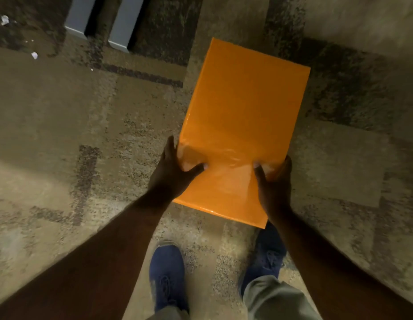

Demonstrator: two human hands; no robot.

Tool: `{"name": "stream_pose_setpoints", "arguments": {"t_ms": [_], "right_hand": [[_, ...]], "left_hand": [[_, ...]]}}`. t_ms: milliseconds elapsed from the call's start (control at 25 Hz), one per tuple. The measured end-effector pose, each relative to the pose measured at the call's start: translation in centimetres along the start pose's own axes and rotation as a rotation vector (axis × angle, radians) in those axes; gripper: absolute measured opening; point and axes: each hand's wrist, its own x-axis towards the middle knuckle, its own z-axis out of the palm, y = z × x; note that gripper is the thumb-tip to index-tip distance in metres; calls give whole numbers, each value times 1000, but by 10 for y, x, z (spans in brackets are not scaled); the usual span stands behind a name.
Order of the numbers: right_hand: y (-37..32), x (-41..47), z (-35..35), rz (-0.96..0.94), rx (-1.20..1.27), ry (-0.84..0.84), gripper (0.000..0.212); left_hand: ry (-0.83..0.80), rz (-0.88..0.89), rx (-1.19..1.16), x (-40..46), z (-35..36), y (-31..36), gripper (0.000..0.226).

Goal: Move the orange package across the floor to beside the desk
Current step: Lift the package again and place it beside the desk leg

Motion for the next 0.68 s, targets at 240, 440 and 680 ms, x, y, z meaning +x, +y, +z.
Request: {"name": "stream_pose_setpoints", "arguments": {"t_ms": [240,440,680], "right_hand": [[5,-33,-9,78,126,90,86],[-48,32,26,-47,184,32,92],[-78,57,35,-101,190,56,91]], "left_hand": [[7,-41,-108,-26,3,-8,87],[189,65,-141,49,-33,11,83],[244,108,-169,74,-55,20,82]]}}
